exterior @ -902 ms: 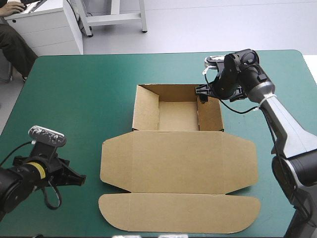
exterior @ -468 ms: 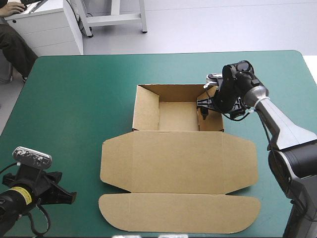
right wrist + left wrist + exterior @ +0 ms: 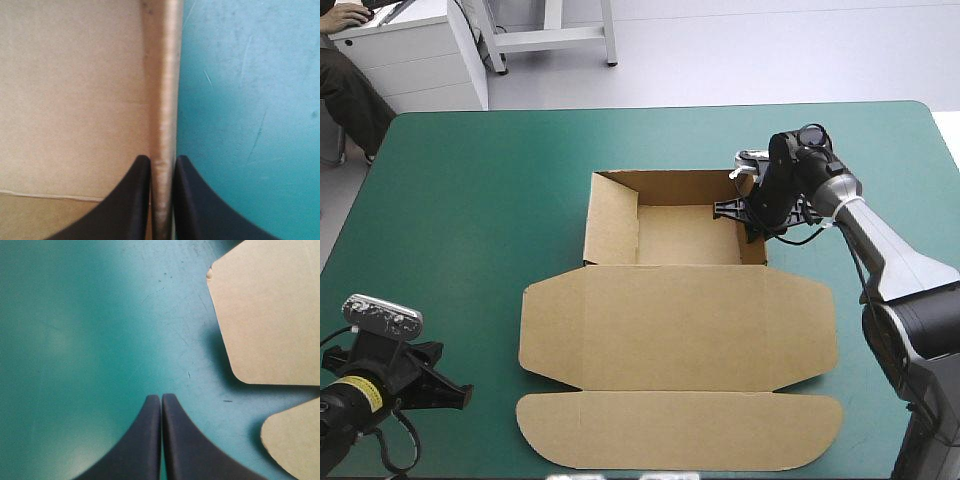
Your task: Fold the box
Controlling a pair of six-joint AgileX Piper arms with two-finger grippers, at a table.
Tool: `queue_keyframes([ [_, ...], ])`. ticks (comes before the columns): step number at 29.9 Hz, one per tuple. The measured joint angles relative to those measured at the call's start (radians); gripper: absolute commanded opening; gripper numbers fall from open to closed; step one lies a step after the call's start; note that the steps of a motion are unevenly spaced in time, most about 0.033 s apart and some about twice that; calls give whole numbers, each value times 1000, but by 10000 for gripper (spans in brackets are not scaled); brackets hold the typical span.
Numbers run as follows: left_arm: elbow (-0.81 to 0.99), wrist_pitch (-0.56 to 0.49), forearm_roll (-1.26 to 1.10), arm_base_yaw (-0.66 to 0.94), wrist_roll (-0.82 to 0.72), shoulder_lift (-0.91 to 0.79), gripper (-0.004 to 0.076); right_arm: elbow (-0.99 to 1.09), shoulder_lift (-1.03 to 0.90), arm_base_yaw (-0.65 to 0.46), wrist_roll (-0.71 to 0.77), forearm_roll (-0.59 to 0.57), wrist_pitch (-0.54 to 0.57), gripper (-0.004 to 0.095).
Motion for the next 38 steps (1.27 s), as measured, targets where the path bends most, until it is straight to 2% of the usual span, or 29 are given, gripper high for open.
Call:
queue_keyframes([
  [7,1,0,0,0,0,0,-10,-4,0,-10,-1,4,1,-5],
  [10,2,6,0,0,0,0,-10,-49,0,-56,-23,6,25,-6],
  [13,2,16,0,0,1,0,-10,-107,-9,-139,-57,7,27,-20],
  [19,2,21,0,0,1,0,-10,-203,-59,-383,-145,7,27,-20],
  [25,2,20,1,0,1,0,-10,-219,-60,-600,-200,7,32,-20],
  [31,2,15,3,0,1,0,-10,-219,-12,-740,-223,7,11,-20],
  [38,2,15,11,0,2,0,-10,-219,97,-809,-224,7,-16,5],
])
